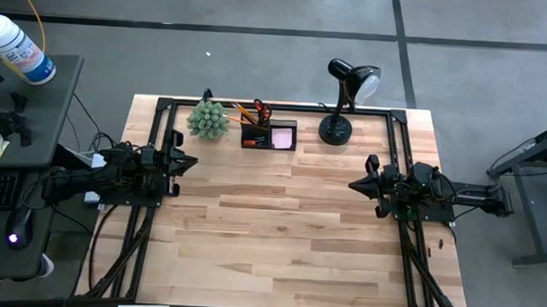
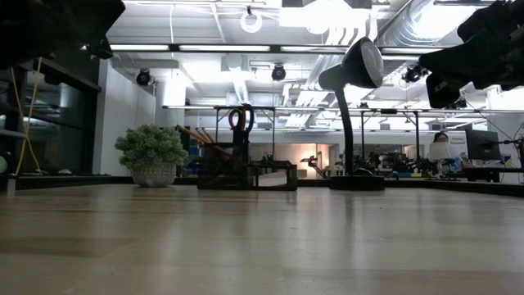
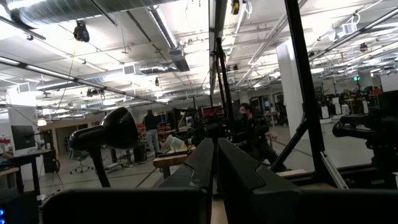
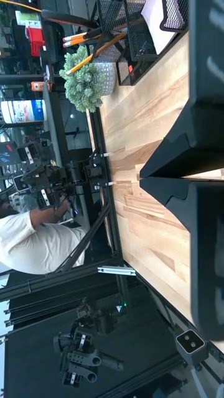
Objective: Pick and place office supplies into organizer
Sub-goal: Return to Home Position
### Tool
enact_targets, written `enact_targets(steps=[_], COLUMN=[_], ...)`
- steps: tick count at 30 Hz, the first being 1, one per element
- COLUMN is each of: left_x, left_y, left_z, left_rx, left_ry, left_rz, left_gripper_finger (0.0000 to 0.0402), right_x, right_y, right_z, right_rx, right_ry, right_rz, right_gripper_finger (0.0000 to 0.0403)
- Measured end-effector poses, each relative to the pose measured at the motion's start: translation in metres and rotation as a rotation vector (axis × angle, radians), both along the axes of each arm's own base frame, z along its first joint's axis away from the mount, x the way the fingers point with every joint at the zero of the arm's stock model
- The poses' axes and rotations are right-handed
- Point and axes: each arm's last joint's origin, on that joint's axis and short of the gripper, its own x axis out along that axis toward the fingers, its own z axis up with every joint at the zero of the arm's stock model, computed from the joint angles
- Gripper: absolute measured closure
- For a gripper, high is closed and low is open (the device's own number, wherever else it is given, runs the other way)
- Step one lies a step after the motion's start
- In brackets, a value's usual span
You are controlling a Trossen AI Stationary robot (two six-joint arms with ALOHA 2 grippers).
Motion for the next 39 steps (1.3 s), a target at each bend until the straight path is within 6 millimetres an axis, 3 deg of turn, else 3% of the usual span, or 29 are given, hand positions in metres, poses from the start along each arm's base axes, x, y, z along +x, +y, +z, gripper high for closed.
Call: enact_targets(steps=[39], left_x=[0.0000], left_y=[0.0000], left_z=[0.0000], left_rx=[0.000], left_ry=[0.000], left_rz=[0.000], left_gripper_finger=[0.0389], right_x=[0.0000], right_y=[0.0000], right_z=[0.0000], right_rx=[0.000], right_ry=[0.000], right_rz=[0.000], right_gripper_finger=[0.0401])
